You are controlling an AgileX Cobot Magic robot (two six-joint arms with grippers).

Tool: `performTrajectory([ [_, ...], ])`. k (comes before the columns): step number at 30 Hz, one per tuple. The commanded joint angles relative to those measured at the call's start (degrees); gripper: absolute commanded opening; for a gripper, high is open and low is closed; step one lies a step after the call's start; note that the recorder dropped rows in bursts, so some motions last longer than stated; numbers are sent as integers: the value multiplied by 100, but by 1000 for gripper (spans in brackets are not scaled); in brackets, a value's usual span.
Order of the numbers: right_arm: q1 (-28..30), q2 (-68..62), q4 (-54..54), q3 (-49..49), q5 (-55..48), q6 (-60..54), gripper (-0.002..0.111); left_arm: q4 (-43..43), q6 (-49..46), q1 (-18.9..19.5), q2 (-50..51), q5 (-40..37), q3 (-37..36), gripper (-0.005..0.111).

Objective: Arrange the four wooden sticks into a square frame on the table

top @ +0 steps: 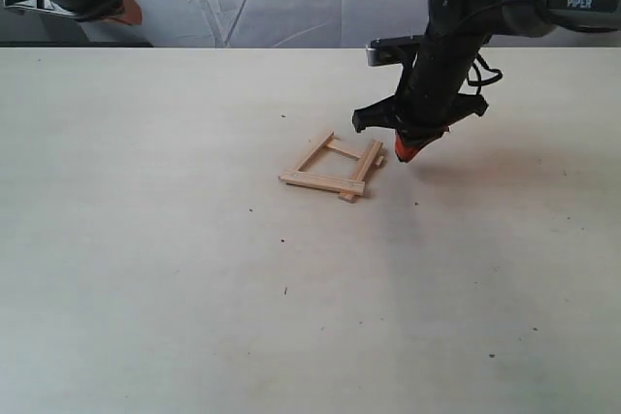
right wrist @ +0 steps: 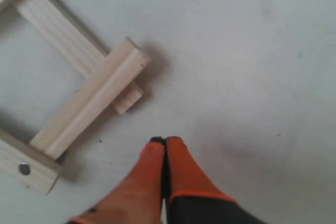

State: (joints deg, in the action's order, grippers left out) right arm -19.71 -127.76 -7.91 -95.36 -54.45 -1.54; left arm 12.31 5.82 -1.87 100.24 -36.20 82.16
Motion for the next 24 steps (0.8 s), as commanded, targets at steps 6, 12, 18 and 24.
performTrajectory([
  [6,27,-280,-149,19,465,29,0,-281,170,18,-161,140,-3,0],
  [12,27,-280,-294,19,710,29,0,-281,170,18,-161,163,-3,0],
  [18,27,-280,-417,19,984,29,0,-270,170,18,-161,164,-3,0],
  [24,27,-280,-455,19,1163,6,0,-270,170,18,-161,164,-3,0],
])
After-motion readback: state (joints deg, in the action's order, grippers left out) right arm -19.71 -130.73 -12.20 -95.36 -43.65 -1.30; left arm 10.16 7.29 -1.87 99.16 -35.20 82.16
